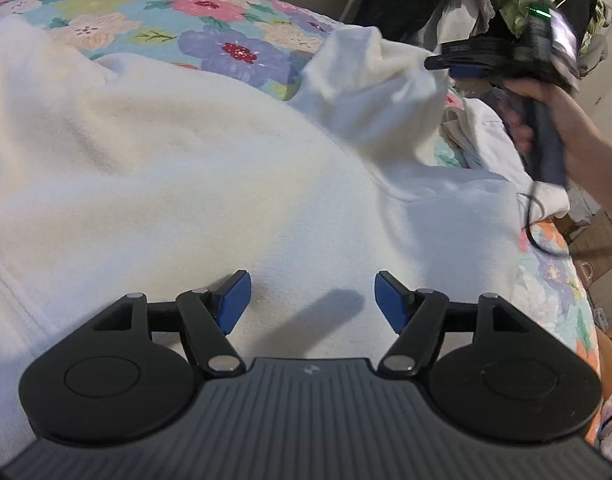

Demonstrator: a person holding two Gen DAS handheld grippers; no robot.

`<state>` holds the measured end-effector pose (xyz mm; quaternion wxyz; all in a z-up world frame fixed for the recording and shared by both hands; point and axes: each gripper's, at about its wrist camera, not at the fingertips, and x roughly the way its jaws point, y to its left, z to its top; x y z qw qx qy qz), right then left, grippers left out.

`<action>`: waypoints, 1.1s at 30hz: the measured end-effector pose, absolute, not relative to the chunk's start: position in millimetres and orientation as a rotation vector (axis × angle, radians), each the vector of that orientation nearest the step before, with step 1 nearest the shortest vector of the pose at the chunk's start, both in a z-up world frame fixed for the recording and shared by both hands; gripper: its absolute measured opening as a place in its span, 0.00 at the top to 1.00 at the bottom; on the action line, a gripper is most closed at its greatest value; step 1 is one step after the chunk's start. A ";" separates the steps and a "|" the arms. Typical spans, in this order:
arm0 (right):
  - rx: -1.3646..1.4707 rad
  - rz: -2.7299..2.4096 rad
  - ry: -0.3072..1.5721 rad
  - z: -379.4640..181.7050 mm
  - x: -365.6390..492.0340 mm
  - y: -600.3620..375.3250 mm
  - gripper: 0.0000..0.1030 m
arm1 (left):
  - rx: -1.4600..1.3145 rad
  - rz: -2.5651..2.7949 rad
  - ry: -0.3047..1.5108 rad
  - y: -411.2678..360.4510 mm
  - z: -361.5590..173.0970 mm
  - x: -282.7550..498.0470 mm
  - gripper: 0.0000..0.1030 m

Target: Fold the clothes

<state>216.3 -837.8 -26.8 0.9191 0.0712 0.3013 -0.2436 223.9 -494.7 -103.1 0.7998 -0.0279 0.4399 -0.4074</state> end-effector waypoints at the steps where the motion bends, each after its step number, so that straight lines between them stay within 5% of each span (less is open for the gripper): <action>1: 0.233 -0.470 0.611 -25.3 199.9 -838.0 0.42 | -0.060 -0.874 0.947 -494.7 -102.9 223.4 0.34; 6: 0.682 -0.233 0.678 -50.5 120.9 -825.2 0.37 | -0.028 -0.885 0.949 -502.5 -98.8 214.6 0.33; 12: 0.808 -0.131 0.681 -91.5 59.9 -773.1 0.18 | -0.009 -1.032 0.954 -516.7 -93.1 187.7 0.33; 15: 0.892 -0.141 0.659 -106.9 53.8 -759.0 0.20 | 0.057 -1.172 0.968 -529.3 -98.0 172.5 0.34; 18: 0.675 -0.120 0.692 -103.0 70.3 -738.1 0.89 | 0.150 -1.188 0.979 -542.6 -104.2 158.7 0.36; 21: 0.329 -0.166 0.660 -76.0 65.2 -711.3 0.92 | 0.086 -1.235 0.993 -540.4 -99.8 154.9 0.36; 30: 0.278 -0.314 0.769 -119.8 67.0 -712.7 0.88 | 0.107 -1.228 1.100 -550.9 -117.7 151.0 0.32; 32: 0.239 -0.344 0.774 -113.8 70.8 -704.6 0.76 | 0.078 -1.223 1.105 -547.3 -113.4 155.7 0.32; 33: 0.231 -0.364 0.783 -110.4 71.5 -703.8 0.62 | 0.074 -1.210 1.097 -545.4 -110.2 157.3 0.32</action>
